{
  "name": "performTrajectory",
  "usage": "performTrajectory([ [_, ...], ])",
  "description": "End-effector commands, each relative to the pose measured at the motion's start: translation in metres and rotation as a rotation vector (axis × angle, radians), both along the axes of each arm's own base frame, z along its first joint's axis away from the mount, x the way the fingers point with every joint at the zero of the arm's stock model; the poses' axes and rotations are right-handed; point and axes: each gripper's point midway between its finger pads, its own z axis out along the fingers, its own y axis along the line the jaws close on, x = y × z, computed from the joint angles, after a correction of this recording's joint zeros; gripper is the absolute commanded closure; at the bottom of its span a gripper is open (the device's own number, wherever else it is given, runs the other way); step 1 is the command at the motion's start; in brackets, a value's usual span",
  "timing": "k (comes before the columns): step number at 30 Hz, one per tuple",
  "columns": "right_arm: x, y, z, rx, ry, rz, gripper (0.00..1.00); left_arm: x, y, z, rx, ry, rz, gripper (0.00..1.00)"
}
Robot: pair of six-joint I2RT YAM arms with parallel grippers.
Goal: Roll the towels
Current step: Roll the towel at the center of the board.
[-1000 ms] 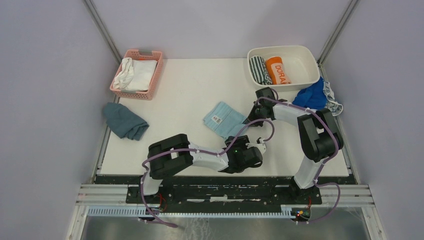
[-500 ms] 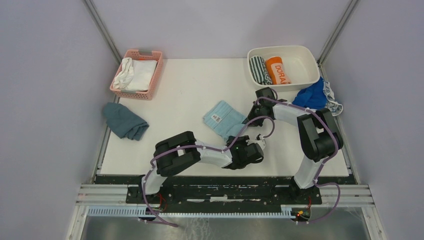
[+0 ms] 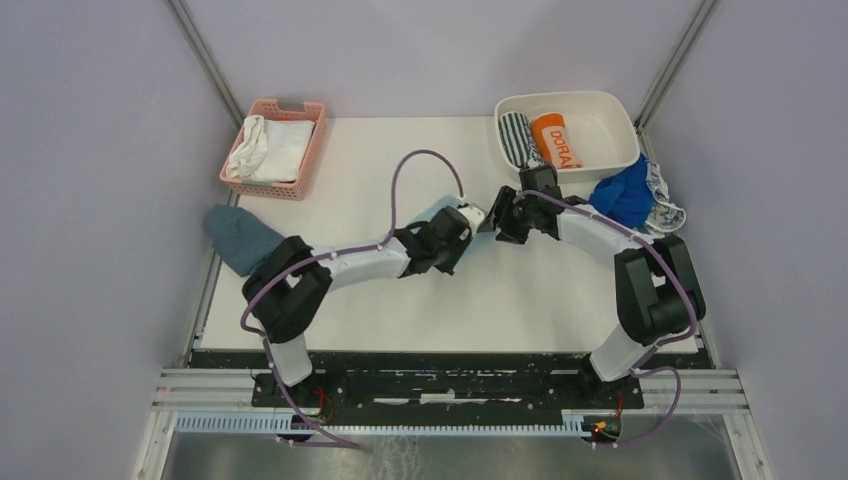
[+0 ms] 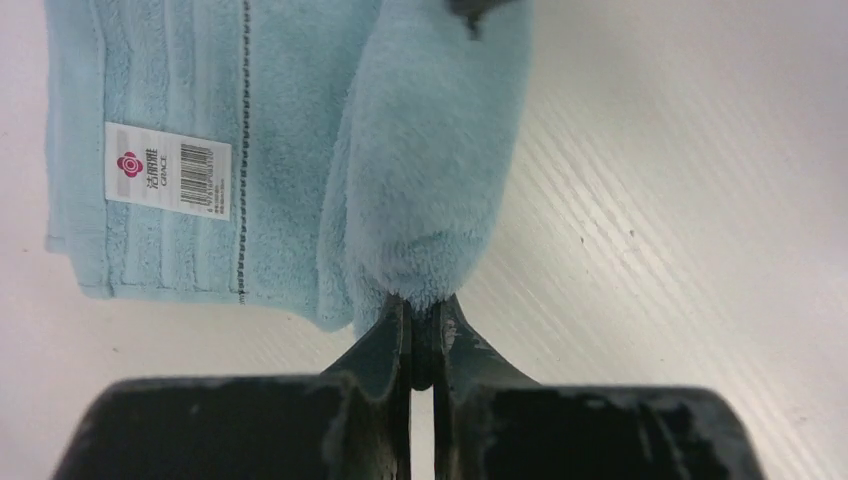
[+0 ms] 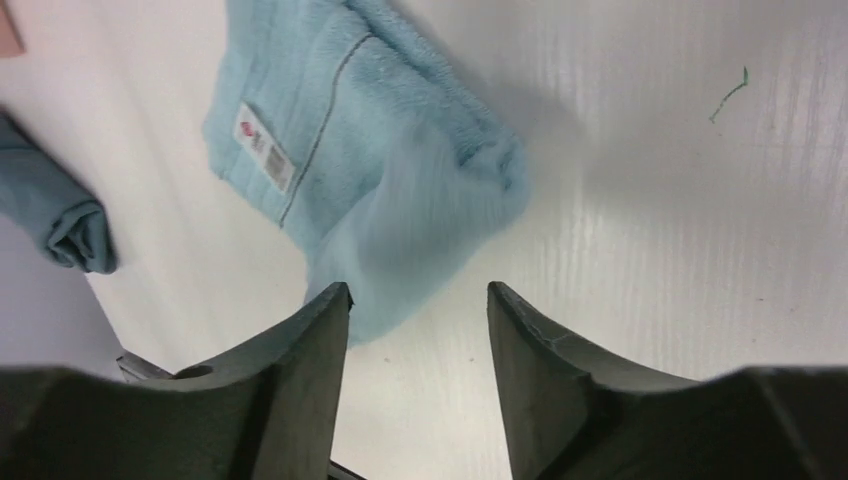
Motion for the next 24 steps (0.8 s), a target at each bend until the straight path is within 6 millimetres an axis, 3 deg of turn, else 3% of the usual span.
performTrajectory([
  [1, 0.008, 0.0, 0.032, 0.033, -0.128, 0.019, 0.37, -0.021, -0.022, 0.023, -0.349, 0.32, -0.021, 0.97],
  [6, 0.004, 0.001, 0.025, 0.054, -0.113, 0.001, 0.28, -0.018, -0.024, 0.026, -0.493, 0.527, 0.004, 0.97],
  [12, 0.01, -0.001, 0.008, 0.059, -0.095, -0.074, 0.23, -0.013, -0.019, 0.012, -0.526, 0.651, 0.06, 0.97],
  [24, 0.03, 0.011, -0.012, 0.099, -0.064, -0.101, 0.24, -0.017, -0.001, -0.011, -0.631, 0.761, 0.2, 0.97],
])
